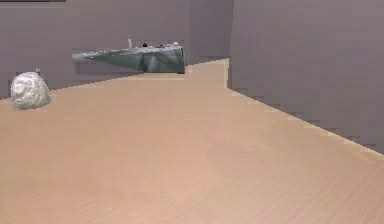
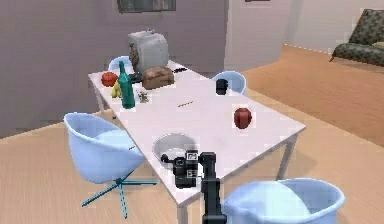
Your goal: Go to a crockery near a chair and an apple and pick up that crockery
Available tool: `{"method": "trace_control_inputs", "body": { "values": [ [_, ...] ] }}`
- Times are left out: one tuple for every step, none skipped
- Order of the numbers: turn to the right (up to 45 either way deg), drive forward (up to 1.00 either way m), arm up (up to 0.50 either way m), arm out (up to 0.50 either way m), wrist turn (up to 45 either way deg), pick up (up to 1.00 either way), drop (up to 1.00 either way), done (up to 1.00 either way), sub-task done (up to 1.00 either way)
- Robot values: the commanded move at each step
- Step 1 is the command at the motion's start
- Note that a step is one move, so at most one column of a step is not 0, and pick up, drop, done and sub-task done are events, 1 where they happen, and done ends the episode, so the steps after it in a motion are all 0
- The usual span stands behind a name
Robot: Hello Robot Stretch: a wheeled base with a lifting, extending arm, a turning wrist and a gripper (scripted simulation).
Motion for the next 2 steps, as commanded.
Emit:
{"method": "trace_control_inputs", "body": {
  "values": [
    [0.0,0.00,0.10,0.00,0.0,0.00,0.00,0.00,0.00],
    [0.0,0.00,0.00,0.00,0.0,0.00,0.00,1.00,0.00]
  ]
}}
